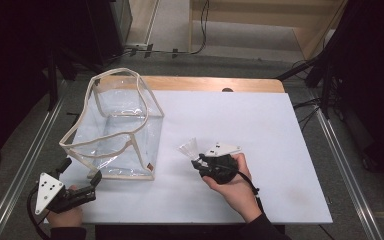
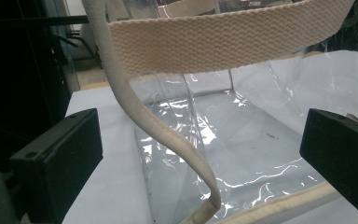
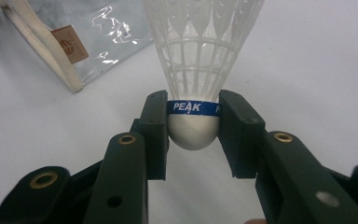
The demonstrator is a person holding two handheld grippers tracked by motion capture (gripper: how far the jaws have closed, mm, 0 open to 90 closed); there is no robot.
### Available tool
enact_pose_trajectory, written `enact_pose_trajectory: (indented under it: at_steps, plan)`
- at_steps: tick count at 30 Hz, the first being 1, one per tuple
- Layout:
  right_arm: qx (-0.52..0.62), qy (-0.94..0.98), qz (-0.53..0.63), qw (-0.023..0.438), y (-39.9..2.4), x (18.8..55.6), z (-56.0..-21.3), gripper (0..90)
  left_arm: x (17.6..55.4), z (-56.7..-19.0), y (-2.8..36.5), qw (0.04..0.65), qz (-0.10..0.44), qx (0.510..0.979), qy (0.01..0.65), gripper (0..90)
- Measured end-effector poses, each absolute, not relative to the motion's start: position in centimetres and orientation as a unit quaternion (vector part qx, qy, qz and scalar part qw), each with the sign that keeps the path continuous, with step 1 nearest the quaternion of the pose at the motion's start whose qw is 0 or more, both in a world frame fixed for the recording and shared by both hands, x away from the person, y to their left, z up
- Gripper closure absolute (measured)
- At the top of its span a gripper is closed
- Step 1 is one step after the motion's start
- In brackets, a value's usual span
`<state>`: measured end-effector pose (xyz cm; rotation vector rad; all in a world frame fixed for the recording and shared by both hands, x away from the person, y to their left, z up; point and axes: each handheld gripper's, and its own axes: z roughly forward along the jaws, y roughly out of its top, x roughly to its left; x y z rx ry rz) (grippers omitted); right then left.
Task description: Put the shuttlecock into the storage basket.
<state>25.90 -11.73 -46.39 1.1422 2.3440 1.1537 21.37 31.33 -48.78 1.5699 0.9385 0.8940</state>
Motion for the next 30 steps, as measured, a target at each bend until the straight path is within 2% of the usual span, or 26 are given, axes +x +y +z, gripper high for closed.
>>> enact_pose_trajectory:
  at_steps: [30]
  plan:
    - [0.379,0.804,0.428,0.163,-11.1,26.1,-44.7,62.8,21.4,-48.8,31.3,0.526,0.372,0.657,0.392,0.0]
